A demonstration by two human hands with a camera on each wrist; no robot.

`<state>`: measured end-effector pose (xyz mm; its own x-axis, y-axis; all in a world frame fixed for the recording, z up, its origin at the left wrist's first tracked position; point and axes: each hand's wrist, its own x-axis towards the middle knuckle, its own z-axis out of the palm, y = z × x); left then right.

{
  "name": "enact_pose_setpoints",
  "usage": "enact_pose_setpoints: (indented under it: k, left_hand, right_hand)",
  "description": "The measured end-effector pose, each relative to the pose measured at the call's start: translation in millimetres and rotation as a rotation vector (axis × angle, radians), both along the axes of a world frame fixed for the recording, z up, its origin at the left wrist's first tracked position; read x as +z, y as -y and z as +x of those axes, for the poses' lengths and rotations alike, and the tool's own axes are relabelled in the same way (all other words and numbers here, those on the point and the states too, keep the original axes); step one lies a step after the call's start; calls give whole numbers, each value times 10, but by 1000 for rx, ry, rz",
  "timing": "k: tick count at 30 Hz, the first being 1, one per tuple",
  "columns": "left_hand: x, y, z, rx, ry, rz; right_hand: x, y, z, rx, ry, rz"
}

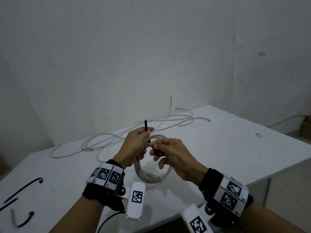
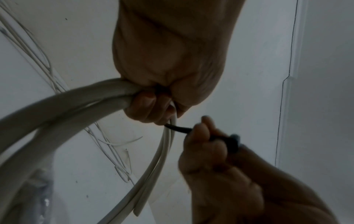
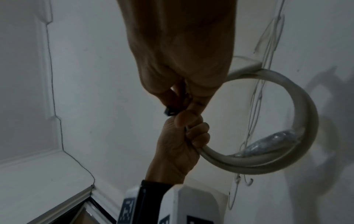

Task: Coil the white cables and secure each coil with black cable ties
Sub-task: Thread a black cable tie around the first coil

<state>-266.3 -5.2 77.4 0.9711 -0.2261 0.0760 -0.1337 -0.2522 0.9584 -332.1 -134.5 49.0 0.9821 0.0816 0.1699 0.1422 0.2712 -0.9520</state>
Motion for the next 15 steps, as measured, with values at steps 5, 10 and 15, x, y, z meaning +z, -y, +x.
enact_pose_setpoints:
  k: [5, 10, 15]
  left_hand:
    - [-4, -15, -17, -9, 10, -54]
    - [-32, -6, -50, -54, 103, -52]
    - [-81, 14, -63, -15, 336, 97]
  right_hand:
    - [71, 38, -43, -51, 215, 1]
    - [188, 70, -18, -237, 296, -183]
    - [169, 58, 48, -282, 289, -146]
